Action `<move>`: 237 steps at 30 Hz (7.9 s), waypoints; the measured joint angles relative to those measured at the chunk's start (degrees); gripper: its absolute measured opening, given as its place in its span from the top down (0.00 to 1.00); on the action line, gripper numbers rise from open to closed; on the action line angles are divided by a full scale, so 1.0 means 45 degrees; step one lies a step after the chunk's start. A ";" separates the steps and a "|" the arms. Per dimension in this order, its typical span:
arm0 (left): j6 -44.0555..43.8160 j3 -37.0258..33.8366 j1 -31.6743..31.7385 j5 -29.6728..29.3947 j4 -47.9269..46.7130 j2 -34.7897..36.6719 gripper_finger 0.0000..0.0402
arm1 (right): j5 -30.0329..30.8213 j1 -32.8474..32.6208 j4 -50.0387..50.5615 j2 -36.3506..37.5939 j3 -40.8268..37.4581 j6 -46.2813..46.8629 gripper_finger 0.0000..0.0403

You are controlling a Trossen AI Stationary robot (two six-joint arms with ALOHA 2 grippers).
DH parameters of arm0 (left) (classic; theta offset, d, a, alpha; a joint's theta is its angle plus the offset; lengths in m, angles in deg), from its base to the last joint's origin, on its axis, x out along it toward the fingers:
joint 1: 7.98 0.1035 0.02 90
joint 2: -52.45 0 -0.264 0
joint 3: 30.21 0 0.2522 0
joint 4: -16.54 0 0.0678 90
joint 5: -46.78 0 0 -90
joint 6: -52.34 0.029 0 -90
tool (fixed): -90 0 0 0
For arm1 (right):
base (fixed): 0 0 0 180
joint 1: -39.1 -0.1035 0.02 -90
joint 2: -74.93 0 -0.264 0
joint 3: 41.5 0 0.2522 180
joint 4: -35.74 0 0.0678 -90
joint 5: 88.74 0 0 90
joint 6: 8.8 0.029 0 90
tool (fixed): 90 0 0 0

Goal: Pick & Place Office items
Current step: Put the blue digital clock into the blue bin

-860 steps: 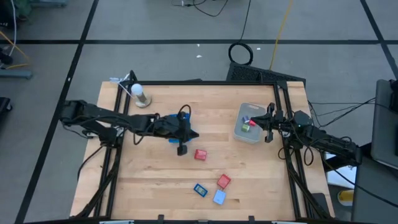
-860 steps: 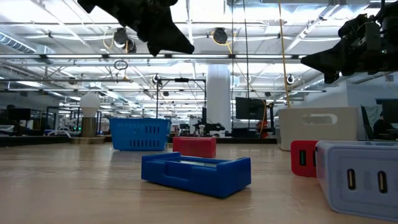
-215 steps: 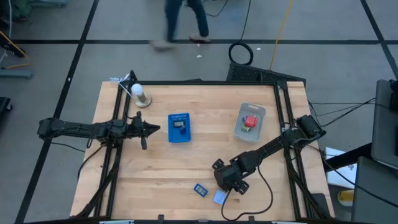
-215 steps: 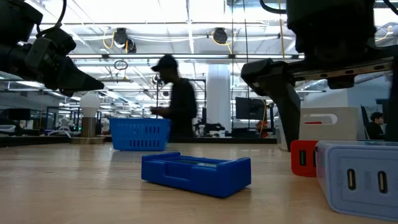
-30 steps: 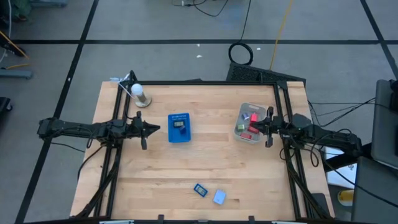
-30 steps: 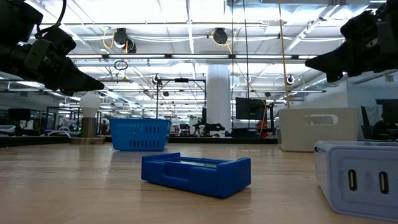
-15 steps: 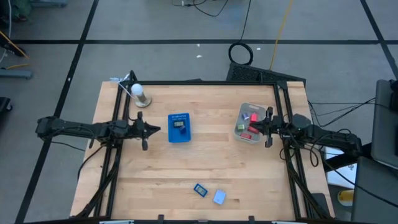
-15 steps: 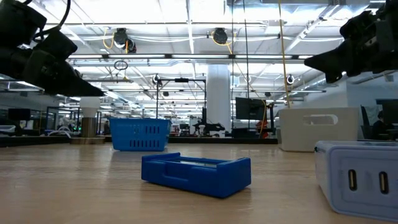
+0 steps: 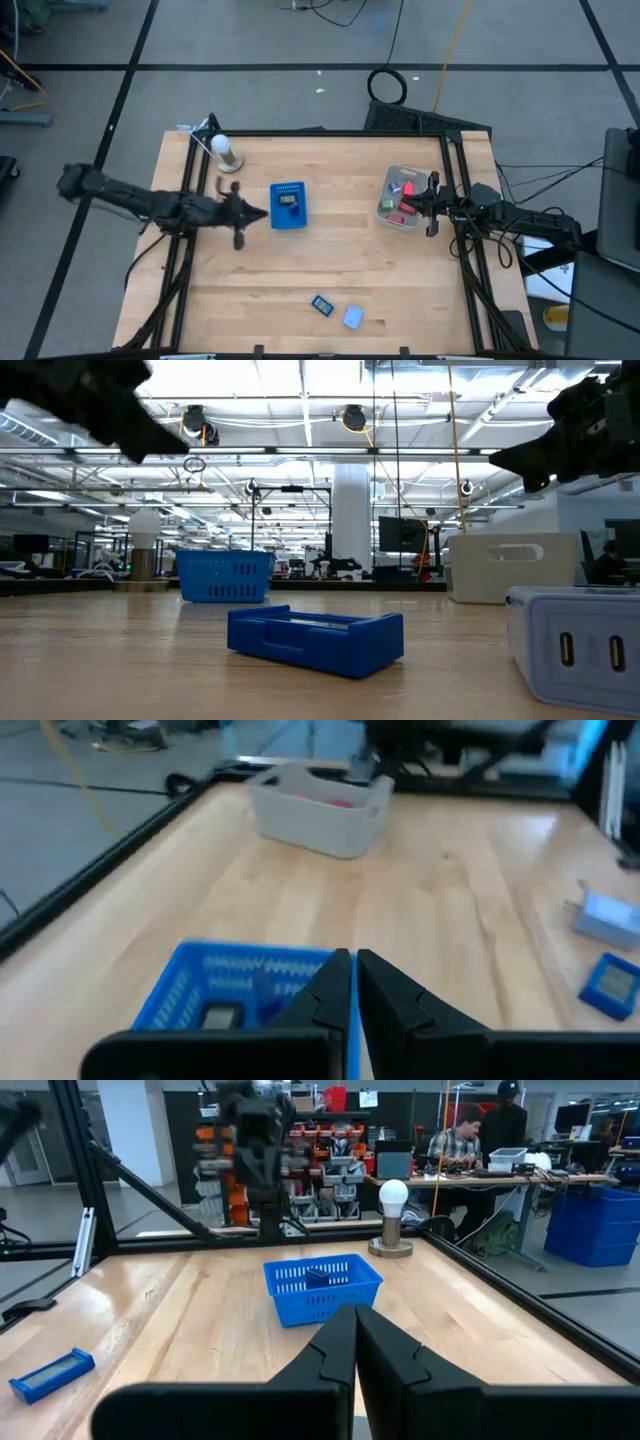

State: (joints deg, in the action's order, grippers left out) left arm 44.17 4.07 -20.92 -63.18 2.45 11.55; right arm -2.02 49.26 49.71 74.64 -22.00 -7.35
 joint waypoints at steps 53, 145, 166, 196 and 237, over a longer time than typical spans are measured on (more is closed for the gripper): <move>0.2267 1.6105 -0.2223 0.6503 -0.7946 -1.8788 0.36 | 0.0055 0.0000 0.0102 -0.0219 0.0010 0.1200 1.00; 0.5893 1.6532 0.0687 0.4962 -1.1036 -1.9050 0.96 | 0.0003 -0.0004 0.0092 -0.0884 0.0019 0.1103 1.00; 0.4790 1.6605 -0.0272 0.3849 -0.9446 -1.7148 0.67 | -0.0011 -0.0003 -0.0194 -0.0889 0.0000 0.1231 1.00; 0.5542 1.6576 0.1243 0.4824 -0.8566 -1.7720 0.02 | -0.0705 -0.0005 -0.0092 -0.0918 0.0016 0.1535 1.00; 0.5063 1.5085 0.1732 0.6780 -0.6833 -1.8283 0.01 | -0.0666 -0.0005 -0.0039 -0.0928 0.0019 0.1520 1.00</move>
State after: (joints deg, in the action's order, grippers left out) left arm 66.95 71.95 -13.12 -32.67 -28.30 -70.73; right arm -5.02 49.23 49.53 70.46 -21.91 -0.51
